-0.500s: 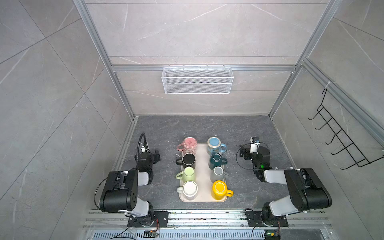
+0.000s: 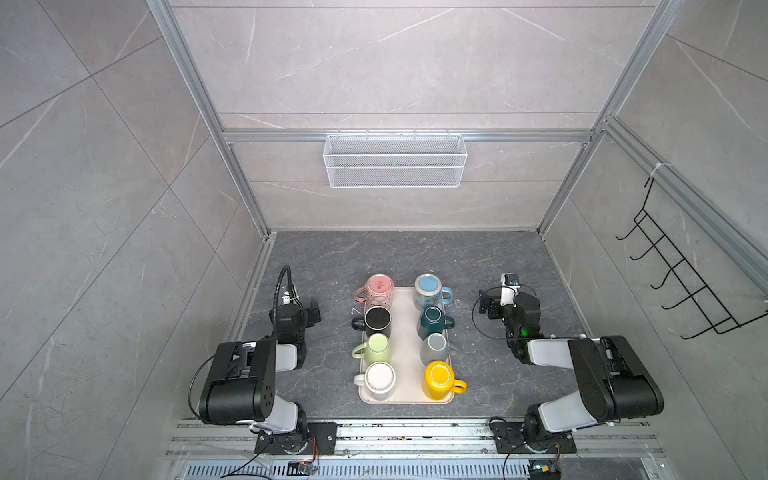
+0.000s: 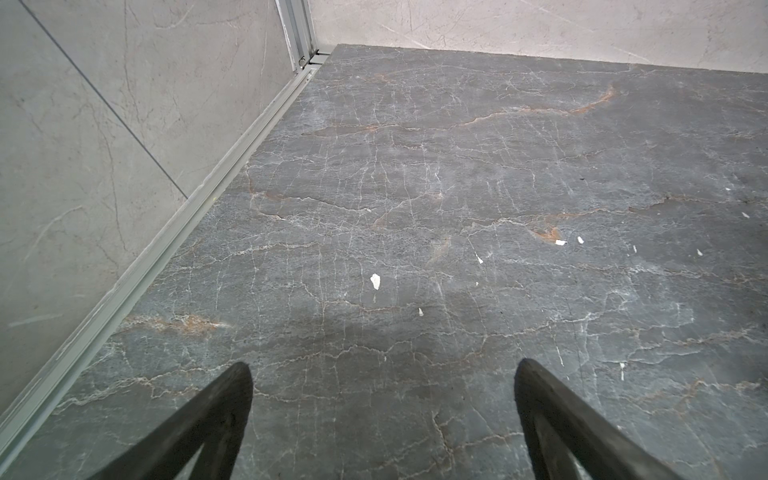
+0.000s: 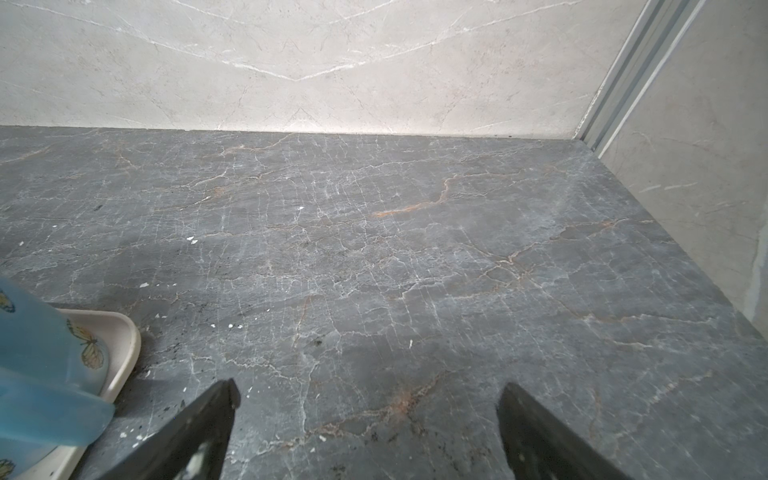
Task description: Turn the mug right side up
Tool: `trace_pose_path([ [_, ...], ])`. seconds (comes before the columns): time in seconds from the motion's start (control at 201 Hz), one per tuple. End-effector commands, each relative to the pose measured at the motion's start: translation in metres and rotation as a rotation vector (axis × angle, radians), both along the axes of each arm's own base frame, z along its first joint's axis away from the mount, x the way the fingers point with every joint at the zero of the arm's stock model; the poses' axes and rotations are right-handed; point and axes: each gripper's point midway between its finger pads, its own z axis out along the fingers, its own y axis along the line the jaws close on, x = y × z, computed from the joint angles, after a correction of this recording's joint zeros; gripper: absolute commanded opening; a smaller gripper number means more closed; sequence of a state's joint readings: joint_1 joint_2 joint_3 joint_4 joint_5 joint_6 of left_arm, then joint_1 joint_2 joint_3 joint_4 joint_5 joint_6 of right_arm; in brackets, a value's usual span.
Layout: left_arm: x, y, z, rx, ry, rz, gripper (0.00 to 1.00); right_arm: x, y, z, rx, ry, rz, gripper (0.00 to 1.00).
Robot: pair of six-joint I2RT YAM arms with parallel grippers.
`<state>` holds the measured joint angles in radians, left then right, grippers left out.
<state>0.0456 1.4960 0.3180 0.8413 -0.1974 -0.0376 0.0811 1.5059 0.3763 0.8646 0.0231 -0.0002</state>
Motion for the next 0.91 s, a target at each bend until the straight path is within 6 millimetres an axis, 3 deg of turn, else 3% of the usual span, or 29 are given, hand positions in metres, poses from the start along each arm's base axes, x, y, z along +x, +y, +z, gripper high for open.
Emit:
trace_pose_path([
  [0.0,0.011,-0.001,0.015,-0.015,-0.053,-0.007,1.0,-0.004,0.0,-0.008,-0.015,0.023,-0.002,0.99],
  [0.488,0.011,-0.001,0.015,-0.014,-0.055,-0.006,1.0,-0.002,0.0,-0.006,-0.013,0.017,-0.004,0.99],
  [0.632,0.012,-0.002,0.025,-0.016,-0.055,-0.013,0.94,0.002,-0.005,0.001,-0.018,0.068,-0.04,0.99],
  [0.737,0.012,-0.003,0.047,-0.018,-0.024,-0.019,0.95,0.006,-0.007,0.021,-0.015,0.157,-0.059,0.96],
  [0.901,0.004,-0.009,0.092,-0.087,-0.106,-0.01,0.91,0.005,0.003,0.073,0.057,0.192,-0.059,0.95],
])
